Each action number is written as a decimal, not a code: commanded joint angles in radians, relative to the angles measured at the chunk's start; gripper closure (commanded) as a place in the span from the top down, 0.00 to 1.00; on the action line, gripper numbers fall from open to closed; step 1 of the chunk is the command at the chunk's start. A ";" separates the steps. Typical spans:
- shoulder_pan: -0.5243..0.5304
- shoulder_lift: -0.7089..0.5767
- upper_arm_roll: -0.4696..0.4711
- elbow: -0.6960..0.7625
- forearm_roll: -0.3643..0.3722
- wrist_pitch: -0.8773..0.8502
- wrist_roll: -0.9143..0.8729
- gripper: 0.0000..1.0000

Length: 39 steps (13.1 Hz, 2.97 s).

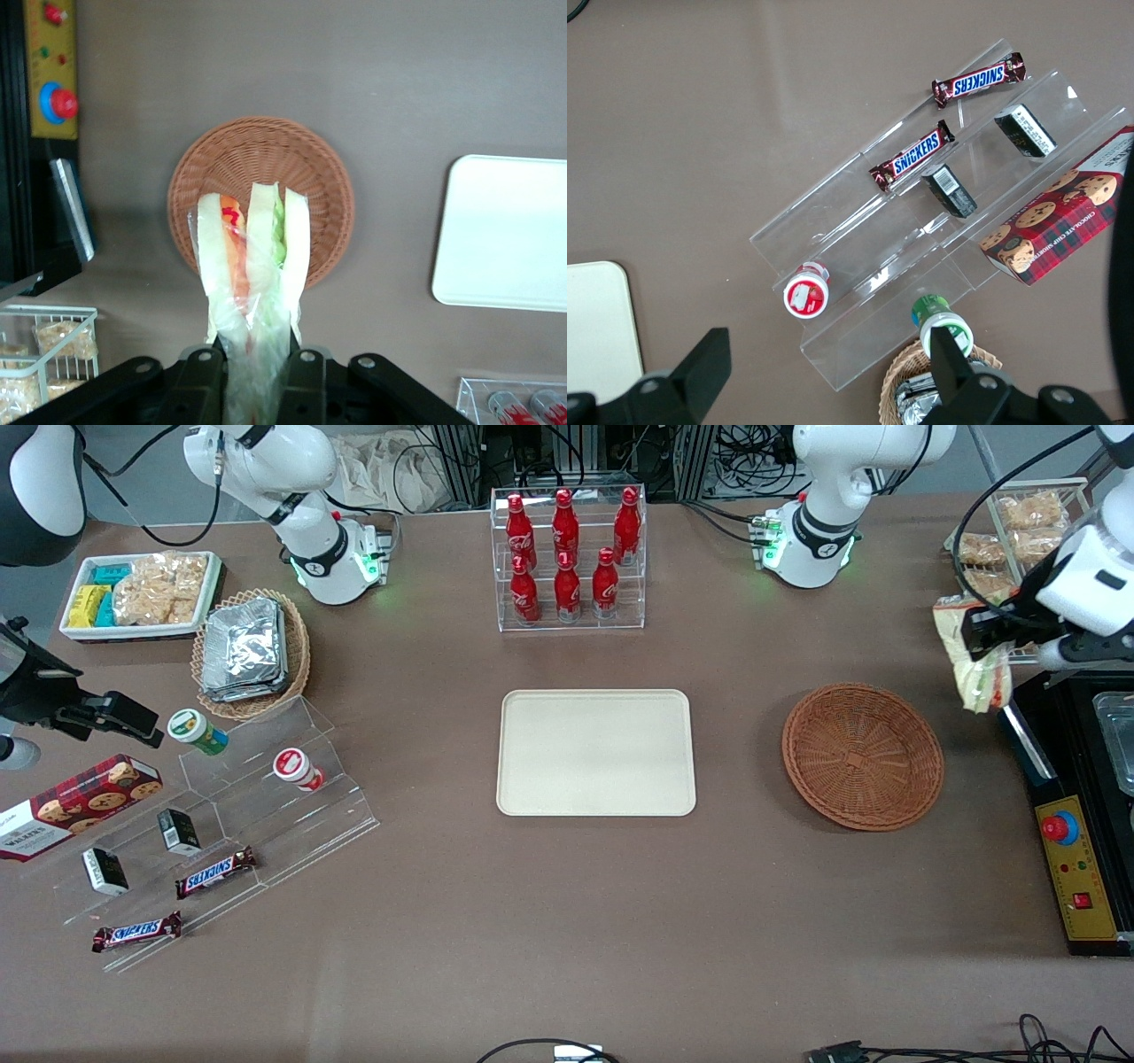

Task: Place sandwich from basket to tray
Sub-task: 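Lift the sandwich up out of the basket with the left gripper, then carry the sandwich over the white tray with the left gripper, then lower the sandwich onto the tray and open the left gripper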

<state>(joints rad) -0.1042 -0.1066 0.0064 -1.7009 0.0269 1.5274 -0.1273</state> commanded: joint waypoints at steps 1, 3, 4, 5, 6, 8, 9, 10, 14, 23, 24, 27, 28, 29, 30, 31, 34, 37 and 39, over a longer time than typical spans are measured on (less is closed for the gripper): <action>-0.011 0.091 -0.156 0.142 -0.002 -0.070 -0.177 0.00; -0.011 0.163 -0.344 0.212 0.005 -0.072 -0.387 0.00; -0.011 0.215 -0.441 0.269 0.019 -0.073 -0.496 0.00; -0.012 0.270 -0.522 0.309 0.031 -0.073 -0.597 0.00; -0.012 0.322 -0.586 0.352 0.042 -0.070 -0.674 0.00; -0.014 0.396 -0.675 0.385 0.102 -0.060 -0.750 0.00; -0.015 0.413 -0.684 0.379 0.117 -0.055 -0.740 0.00; -0.015 0.426 -0.684 0.359 0.125 -0.040 -0.721 0.00; -0.003 0.390 -0.675 0.050 0.195 0.243 -0.672 0.00; -0.003 0.542 -0.552 -0.358 0.383 0.945 -0.672 0.00; -0.005 0.570 -0.548 -0.356 0.386 0.964 -0.672 0.00; -0.003 0.613 -0.546 -0.353 0.415 0.988 -0.673 0.00; -0.003 0.617 -0.546 -0.355 0.415 0.988 -0.675 0.00; -0.003 0.617 -0.546 -0.355 0.415 0.988 -0.686 0.00; -0.003 0.617 -0.546 -0.355 0.415 0.988 -0.692 0.23; -0.003 0.619 -0.546 -0.353 0.413 0.987 -0.706 0.99; -0.002 0.619 -0.546 -0.350 0.413 0.981 -0.726 1.00; -0.002 0.617 -0.546 -0.347 0.413 0.978 -0.724 1.00; 0.000 0.611 -0.546 -0.347 0.413 0.976 -0.724 1.00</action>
<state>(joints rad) -0.1118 0.5095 -0.5356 -2.0561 0.4174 2.5030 -0.8303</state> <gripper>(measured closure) 0.110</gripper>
